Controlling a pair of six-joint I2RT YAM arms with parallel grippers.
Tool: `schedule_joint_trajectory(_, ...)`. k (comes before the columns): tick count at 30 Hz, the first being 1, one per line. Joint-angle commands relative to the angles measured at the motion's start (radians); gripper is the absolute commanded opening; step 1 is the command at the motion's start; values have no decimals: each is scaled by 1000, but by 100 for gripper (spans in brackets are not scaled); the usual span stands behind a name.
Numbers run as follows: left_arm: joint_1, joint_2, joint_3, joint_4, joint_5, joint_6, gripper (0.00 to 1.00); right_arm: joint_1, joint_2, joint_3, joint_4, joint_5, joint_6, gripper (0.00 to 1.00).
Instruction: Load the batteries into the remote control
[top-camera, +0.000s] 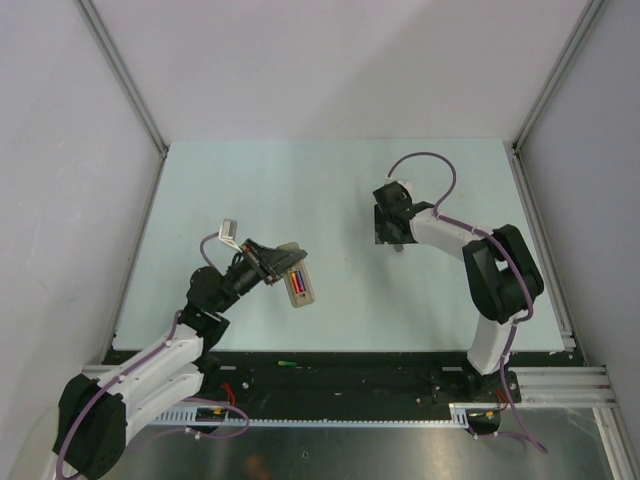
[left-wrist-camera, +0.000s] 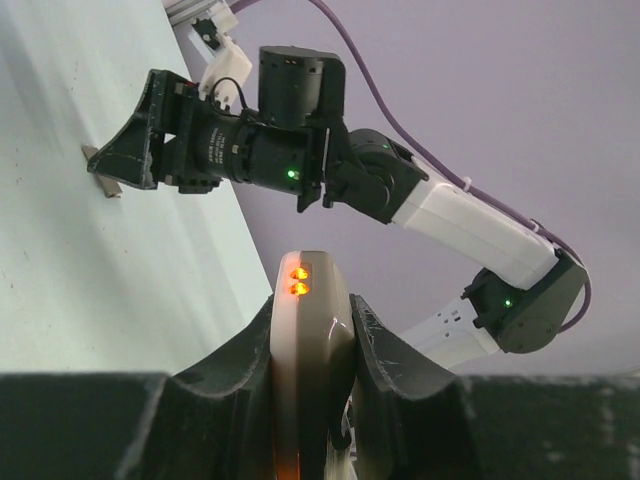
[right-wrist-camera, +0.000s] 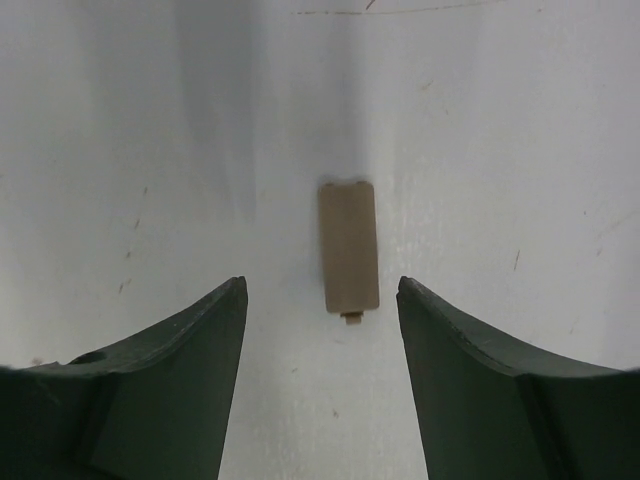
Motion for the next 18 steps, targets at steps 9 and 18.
schedule_joint_trajectory(9,-4,-18,21,29,19,25,0,-41,123,119,-22,3,-50,59)
schedule_joint_trajectory(18,-4,-15,21,27,17,25,0,-49,160,120,-48,-11,-46,51)
